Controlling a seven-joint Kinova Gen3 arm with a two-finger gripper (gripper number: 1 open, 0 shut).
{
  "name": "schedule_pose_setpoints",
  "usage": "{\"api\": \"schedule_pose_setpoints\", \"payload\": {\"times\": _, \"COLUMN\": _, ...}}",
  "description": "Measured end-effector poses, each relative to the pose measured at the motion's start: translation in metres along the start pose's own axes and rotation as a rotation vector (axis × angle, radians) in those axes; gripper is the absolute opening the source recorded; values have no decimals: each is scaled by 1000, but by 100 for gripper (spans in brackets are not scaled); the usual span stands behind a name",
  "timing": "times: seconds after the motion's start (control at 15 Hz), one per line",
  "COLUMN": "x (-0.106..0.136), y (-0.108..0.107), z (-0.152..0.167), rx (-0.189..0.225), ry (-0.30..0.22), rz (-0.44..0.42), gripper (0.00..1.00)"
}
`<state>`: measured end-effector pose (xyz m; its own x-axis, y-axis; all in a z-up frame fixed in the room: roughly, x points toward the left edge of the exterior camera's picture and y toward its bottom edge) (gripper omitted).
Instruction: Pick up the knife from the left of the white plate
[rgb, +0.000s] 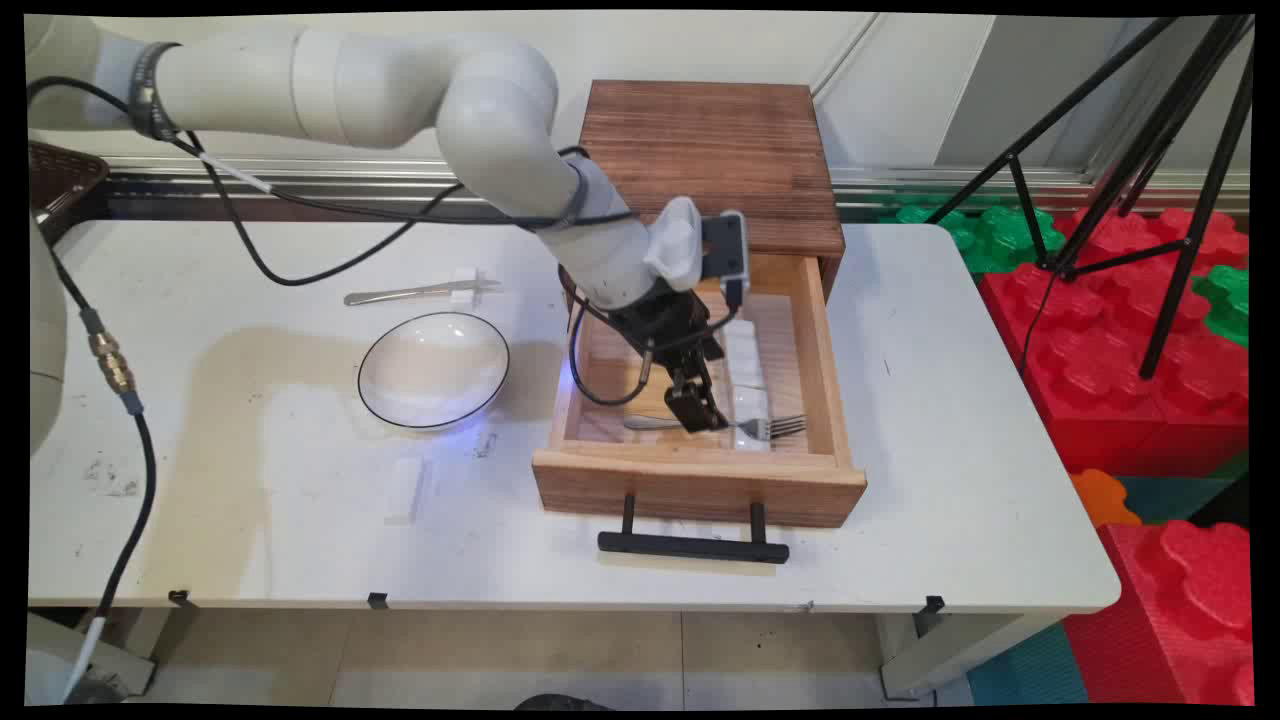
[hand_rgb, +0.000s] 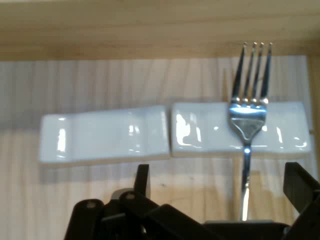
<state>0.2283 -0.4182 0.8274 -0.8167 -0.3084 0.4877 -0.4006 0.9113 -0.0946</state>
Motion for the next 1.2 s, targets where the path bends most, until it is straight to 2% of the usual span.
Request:
{"api": "schedule_pose_setpoints", "payload": {"times": 0.2, "x": 1, "y": -3, "z": -16, "rx": 25, "ry": 21, "rz": -7, "gripper": 100}}
{"api": "schedule_pose_setpoints", "payload": {"times": 0.47, "x": -5, "y": -5, "z": -54, "rx": 65, "ry": 51, "rz": -26, "gripper": 100}}
{"api": "schedule_pose_setpoints", "payload": {"times": 0.8, "x": -34, "y": -3, "z": -106, "rx": 97, "ry": 56, "rz": -55, "gripper": 100}}
{"api": "schedule_pose_setpoints", "payload": {"times": 1.2, "x": -71, "y": -4, "z": -152, "rx": 117, "ry": 57, "rz": -82, "gripper": 100}}
